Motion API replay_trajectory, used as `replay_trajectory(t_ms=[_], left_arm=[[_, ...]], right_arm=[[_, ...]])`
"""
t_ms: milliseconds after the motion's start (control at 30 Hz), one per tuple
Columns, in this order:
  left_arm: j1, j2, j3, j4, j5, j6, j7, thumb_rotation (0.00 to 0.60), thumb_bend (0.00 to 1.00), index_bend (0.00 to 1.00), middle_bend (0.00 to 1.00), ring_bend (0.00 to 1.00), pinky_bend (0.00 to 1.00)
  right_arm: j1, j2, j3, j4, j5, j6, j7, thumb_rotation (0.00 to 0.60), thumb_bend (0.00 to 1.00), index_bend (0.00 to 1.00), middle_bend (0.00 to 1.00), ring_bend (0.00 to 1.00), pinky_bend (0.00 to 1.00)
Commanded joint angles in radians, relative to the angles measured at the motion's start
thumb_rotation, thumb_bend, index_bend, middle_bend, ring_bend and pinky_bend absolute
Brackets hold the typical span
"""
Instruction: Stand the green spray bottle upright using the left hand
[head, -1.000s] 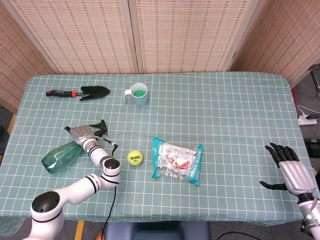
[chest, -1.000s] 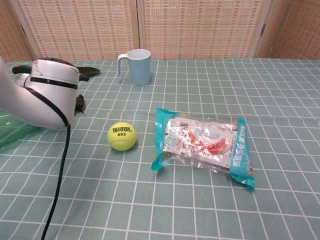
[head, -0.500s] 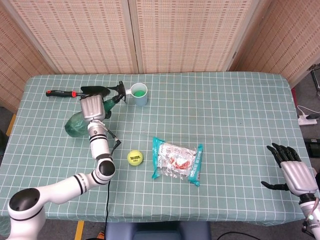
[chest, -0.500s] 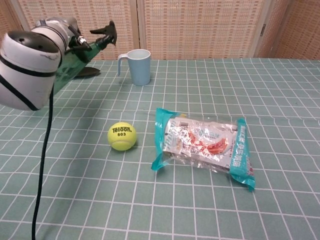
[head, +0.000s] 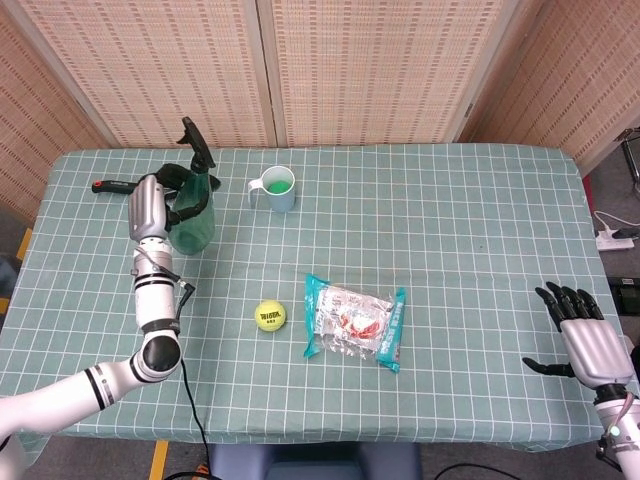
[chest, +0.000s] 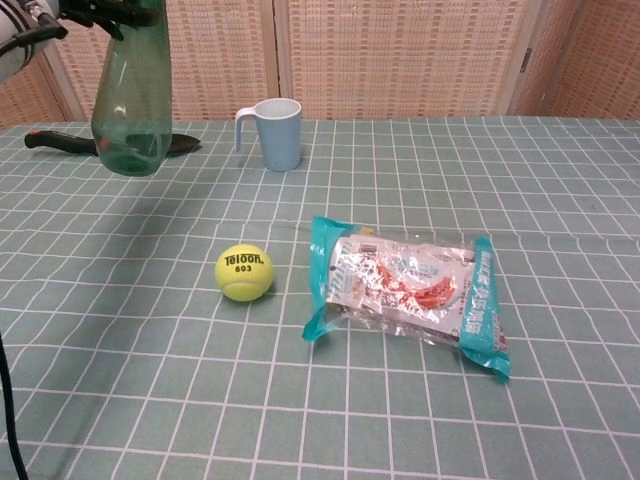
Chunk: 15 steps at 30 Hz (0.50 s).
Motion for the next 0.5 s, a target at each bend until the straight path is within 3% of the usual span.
replay_trajectory(t_ms=[33, 500], left_arm=[[0.071, -0.004, 0.020, 0.079, 0.126, -0.043, -0.241, 0.600, 0.30, 0.64, 0.58, 0.42, 0.14], [0.068, -0.116, 0.090, 0.477, 0.331, -0.114, -0.733, 0.600, 0.27, 0.59, 0.51, 0.36, 0.10]], right_arm=[[-0.002, -0.015, 0.009, 0.007, 0.012, 0.012, -0.014, 0.600, 0.00, 0.00, 0.00, 0.00, 0.00], [0.006, -0.043, 0.039, 0.005, 0.103, -0.017, -0.026, 0.600, 0.00, 0.00, 0.00, 0.00, 0.00]])
